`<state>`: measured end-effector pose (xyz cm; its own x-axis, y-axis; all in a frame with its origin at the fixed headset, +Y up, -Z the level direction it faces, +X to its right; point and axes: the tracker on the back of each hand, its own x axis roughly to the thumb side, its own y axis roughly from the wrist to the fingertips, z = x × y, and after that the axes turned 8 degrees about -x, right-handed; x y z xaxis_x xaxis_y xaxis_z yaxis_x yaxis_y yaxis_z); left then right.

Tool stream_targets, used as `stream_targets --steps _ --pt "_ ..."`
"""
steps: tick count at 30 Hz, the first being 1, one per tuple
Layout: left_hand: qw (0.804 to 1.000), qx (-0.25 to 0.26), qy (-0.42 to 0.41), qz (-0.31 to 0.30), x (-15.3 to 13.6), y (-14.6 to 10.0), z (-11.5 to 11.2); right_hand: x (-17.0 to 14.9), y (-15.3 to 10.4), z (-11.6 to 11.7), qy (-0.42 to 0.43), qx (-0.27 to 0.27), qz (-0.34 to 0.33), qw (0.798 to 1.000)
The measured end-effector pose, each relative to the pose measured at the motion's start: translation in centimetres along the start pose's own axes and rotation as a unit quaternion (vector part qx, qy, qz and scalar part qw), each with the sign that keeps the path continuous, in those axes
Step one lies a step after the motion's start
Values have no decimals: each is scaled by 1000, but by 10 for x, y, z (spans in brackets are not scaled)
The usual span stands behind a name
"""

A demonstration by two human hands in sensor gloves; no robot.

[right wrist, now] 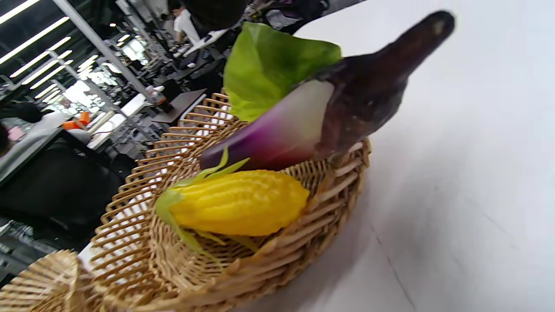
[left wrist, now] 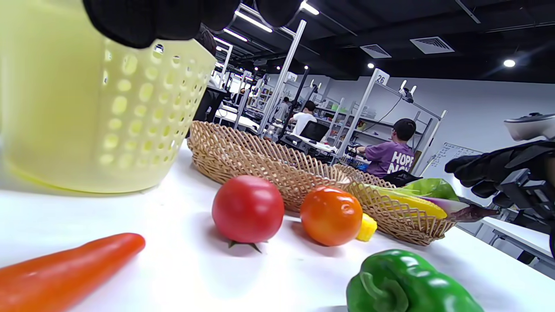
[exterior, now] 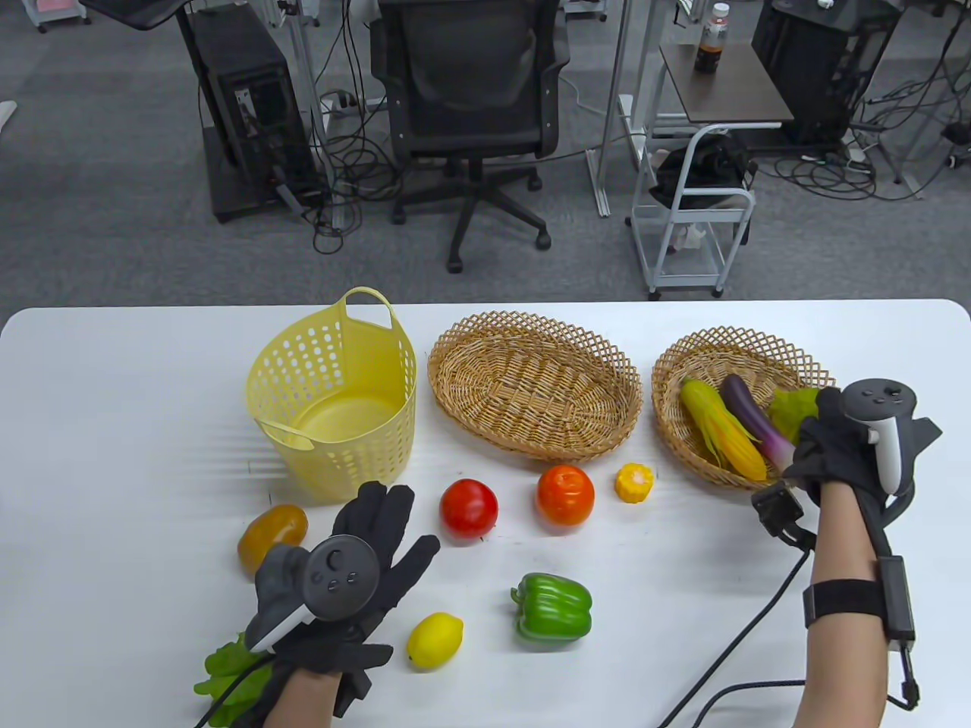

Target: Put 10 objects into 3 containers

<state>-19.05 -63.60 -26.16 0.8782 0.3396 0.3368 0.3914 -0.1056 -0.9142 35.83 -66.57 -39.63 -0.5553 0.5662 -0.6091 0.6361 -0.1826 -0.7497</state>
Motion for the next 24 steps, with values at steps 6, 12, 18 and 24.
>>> stream_targets --steps 6,12,18,24 --pt "1000 12 1 -7 3 -5 4 29 -42 2 -34 -3 -118 992" --pt "1000 25 0 -19 7 -12 9 54 -84 26 -90 22 -215 972" --pt "999 26 -2 -24 7 -14 10 65 -105 66 -163 64 -256 951" --pt "999 36 -6 -31 7 -19 13 66 -103 105 -200 111 -246 942"
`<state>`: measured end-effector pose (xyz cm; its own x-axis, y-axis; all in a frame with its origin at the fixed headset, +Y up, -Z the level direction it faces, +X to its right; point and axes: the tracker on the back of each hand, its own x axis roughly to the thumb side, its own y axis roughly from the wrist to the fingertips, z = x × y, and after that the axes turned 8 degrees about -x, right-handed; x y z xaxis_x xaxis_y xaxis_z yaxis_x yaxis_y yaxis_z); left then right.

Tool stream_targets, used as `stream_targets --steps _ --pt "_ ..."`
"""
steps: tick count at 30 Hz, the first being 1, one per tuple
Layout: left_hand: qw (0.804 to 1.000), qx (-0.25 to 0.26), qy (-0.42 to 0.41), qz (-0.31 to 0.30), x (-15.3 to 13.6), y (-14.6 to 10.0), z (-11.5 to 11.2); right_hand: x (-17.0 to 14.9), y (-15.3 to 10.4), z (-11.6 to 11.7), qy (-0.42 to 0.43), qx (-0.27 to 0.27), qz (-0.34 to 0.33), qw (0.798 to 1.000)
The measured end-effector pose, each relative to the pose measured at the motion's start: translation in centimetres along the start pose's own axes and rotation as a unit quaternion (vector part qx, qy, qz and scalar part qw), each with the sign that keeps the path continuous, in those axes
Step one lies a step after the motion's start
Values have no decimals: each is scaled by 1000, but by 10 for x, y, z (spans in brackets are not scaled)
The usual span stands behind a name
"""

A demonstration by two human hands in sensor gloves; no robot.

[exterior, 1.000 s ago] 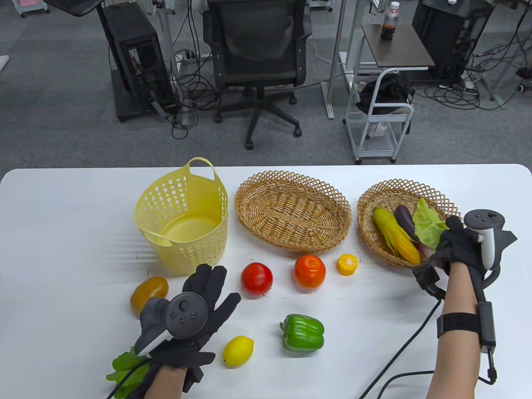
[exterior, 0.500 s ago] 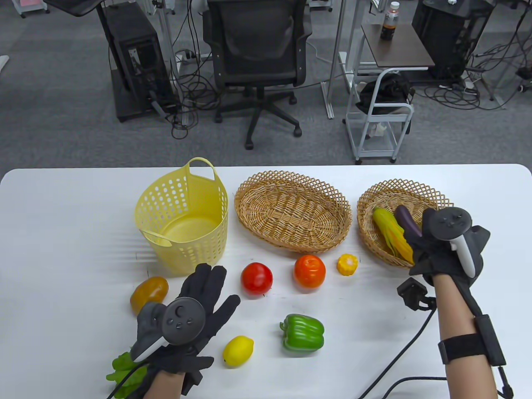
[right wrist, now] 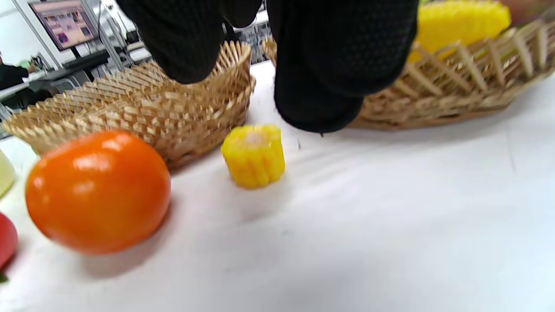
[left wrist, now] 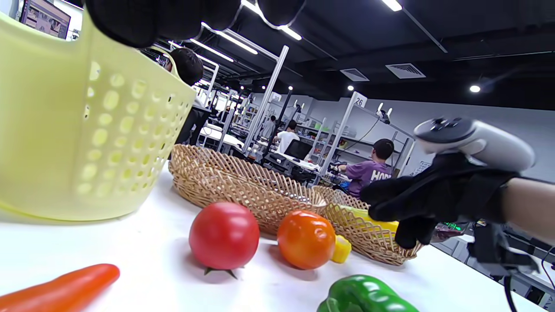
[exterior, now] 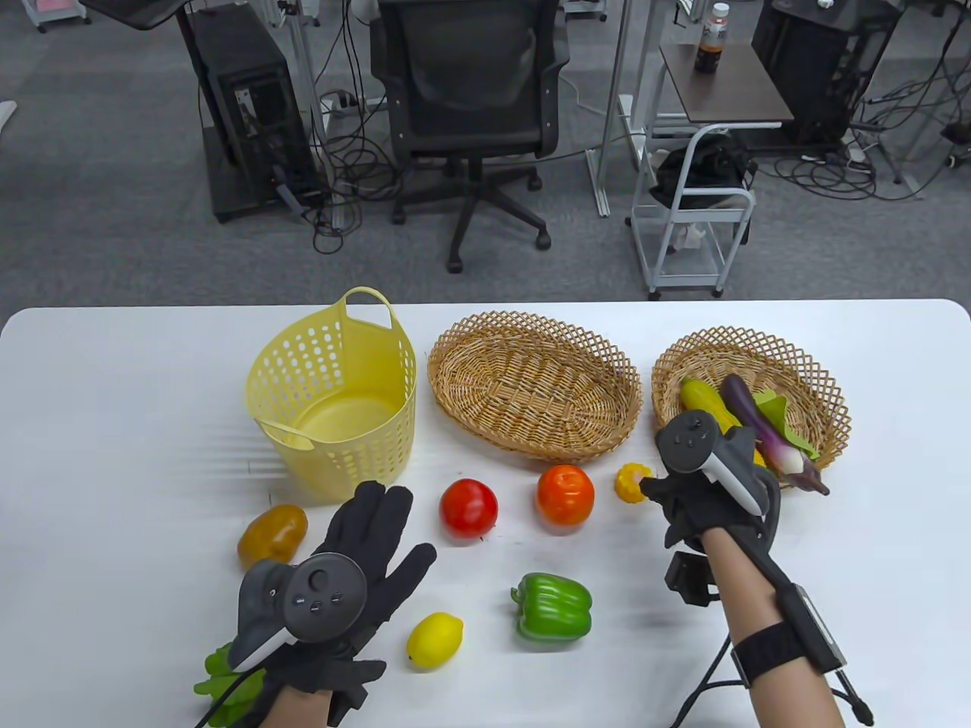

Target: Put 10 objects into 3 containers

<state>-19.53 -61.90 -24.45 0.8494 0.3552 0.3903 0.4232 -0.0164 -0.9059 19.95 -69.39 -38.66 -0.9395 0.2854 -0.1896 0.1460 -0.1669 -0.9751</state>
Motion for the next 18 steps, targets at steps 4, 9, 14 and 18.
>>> stream_targets --steps 4,9,14,18 --pt "1000 5 -3 -3 -1 -2 2 4 14 24 -22 71 15 997" --pt "1000 15 -11 3 -8 -4 4 4 30 46 -50 119 34 991" --pt "1000 15 -10 6 -8 -4 4 -1 40 59 -41 123 43 991" --pt "1000 12 -8 11 -8 -2 3 -4 42 60 -32 104 45 993"
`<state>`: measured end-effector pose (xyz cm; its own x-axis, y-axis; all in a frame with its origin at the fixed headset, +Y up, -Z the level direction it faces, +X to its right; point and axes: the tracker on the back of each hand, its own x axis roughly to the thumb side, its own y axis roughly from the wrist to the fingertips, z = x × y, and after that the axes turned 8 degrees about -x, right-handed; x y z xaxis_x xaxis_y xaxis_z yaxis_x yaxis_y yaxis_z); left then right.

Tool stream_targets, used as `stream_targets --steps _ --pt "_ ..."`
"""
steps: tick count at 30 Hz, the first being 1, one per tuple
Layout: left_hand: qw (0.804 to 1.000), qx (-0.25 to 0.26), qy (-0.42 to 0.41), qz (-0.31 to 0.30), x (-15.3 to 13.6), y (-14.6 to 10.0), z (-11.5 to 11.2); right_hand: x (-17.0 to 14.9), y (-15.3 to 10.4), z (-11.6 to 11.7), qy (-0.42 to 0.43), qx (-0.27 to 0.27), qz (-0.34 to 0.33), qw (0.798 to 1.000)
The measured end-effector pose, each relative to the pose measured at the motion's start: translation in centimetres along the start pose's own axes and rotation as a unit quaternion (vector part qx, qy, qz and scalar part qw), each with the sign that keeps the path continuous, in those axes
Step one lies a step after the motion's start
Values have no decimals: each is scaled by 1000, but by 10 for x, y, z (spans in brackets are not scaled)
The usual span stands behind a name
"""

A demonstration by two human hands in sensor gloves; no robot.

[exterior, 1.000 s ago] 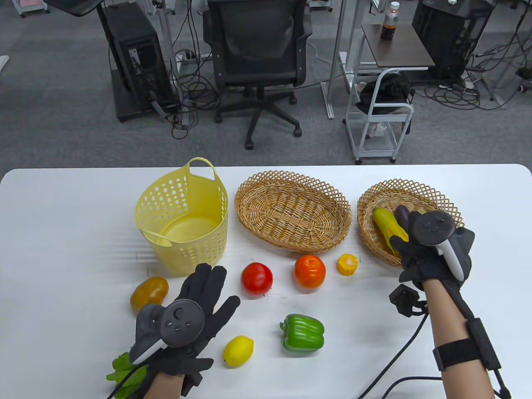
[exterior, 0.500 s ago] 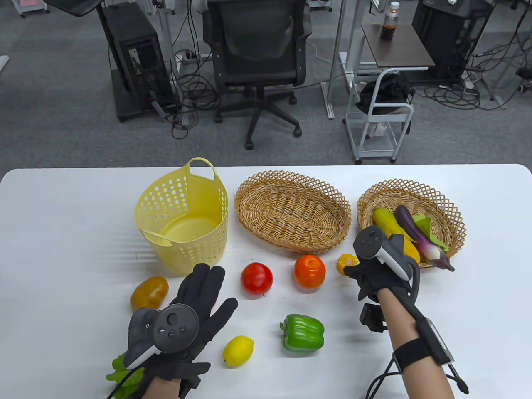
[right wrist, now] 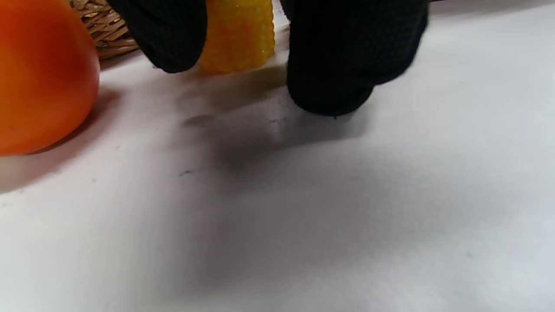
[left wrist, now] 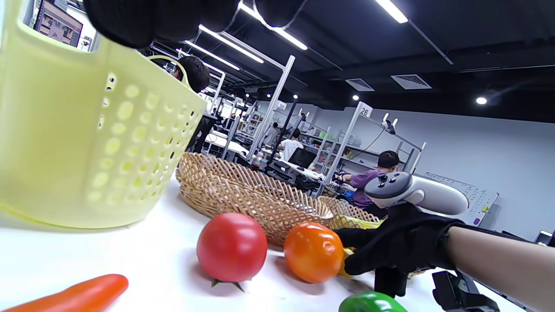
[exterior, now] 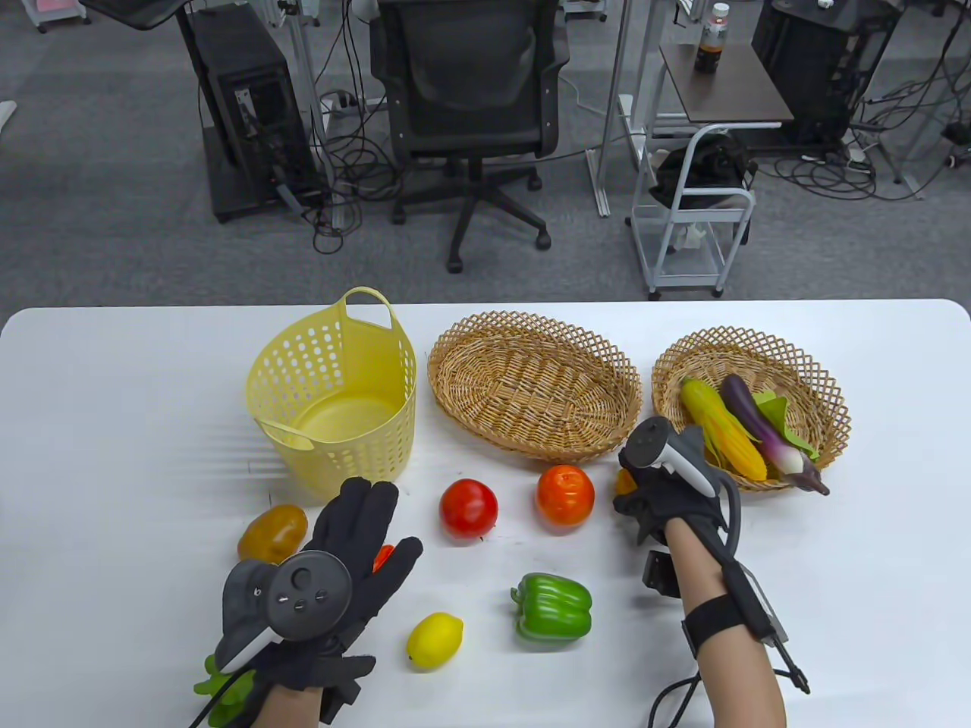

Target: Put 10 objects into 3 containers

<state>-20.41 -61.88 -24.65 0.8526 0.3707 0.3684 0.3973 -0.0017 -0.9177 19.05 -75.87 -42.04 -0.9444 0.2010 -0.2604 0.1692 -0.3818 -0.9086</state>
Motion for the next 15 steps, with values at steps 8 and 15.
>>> stream_targets --steps 8,15 --pt "1000 -4 2 0 1 1 -2 -2 -7 0 -6 -55 -25 998" --pt "1000 -3 3 -2 1 2 -2 0 -31 -36 67 -113 -83 988"
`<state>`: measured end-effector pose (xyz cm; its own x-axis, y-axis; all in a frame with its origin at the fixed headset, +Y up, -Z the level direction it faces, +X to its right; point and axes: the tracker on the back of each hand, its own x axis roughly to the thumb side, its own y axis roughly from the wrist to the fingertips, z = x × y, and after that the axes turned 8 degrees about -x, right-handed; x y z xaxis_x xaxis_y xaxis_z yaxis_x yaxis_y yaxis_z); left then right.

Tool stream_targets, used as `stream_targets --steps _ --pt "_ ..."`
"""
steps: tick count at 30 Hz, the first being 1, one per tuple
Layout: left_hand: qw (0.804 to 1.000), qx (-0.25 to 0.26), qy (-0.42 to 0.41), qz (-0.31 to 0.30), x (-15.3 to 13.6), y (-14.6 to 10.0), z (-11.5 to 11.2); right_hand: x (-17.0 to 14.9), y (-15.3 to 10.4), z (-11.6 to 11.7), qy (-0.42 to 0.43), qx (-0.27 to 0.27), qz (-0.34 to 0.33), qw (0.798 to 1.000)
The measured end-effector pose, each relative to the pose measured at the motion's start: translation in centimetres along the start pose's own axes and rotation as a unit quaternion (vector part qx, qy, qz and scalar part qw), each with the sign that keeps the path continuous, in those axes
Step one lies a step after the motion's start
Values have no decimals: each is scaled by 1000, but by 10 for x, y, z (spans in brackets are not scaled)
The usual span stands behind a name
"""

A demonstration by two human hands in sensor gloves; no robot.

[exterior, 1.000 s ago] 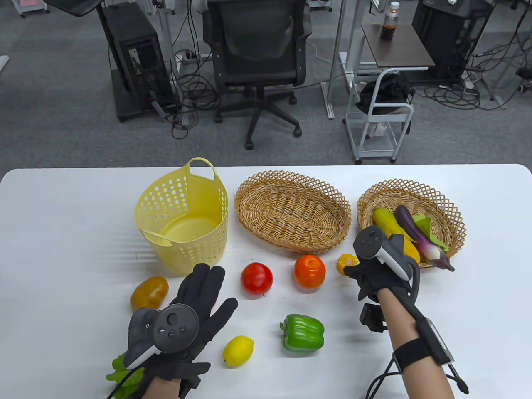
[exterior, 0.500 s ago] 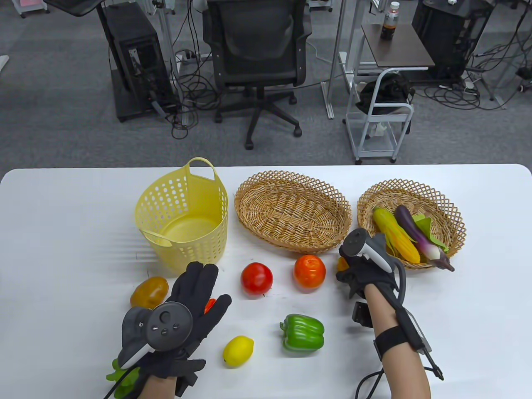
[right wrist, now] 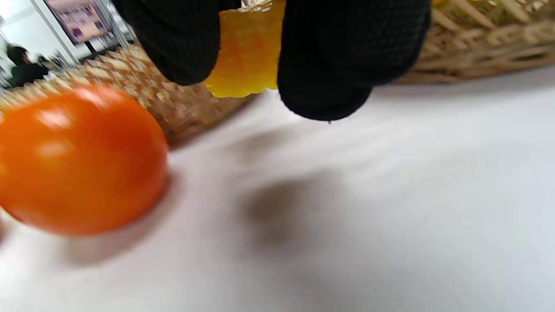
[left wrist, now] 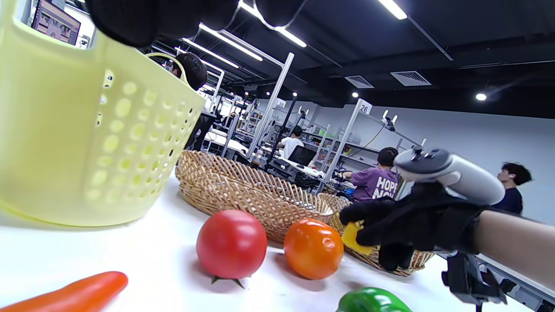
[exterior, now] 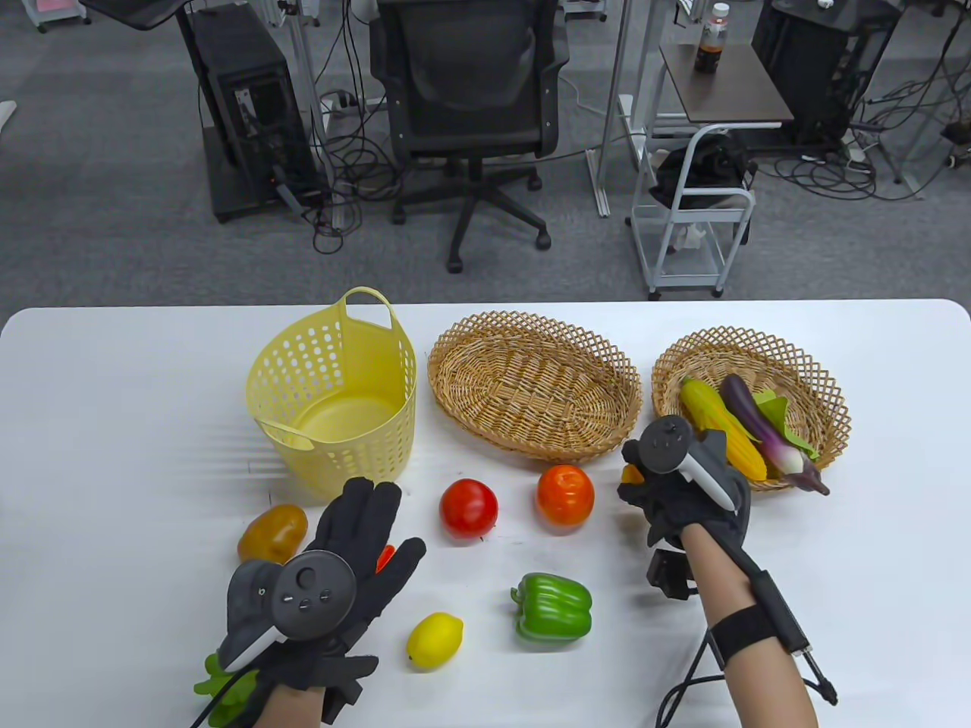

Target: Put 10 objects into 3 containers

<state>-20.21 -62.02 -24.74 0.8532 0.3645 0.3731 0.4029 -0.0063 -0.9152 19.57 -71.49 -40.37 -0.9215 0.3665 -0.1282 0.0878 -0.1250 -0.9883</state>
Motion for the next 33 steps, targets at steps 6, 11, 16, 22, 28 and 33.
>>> stream_targets --steps 6,11,16,22,28,33 --pt "1000 -1 1 1 1 0 -1 14 5 -19 87 -58 -29 994" --pt "1000 -1 8 0 1 2 -3 26 20 -13 102 -86 -27 991" --pt "1000 -29 6 1 3 7 -8 32 34 0 89 -83 -9 993" --pt "1000 -22 6 4 1 6 -6 31 44 15 87 -70 1 994" --pt "1000 -22 7 7 1 6 -6 34 48 22 71 -62 4 996" --pt "1000 -23 7 9 1 7 -6 31 48 25 72 -60 13 996"
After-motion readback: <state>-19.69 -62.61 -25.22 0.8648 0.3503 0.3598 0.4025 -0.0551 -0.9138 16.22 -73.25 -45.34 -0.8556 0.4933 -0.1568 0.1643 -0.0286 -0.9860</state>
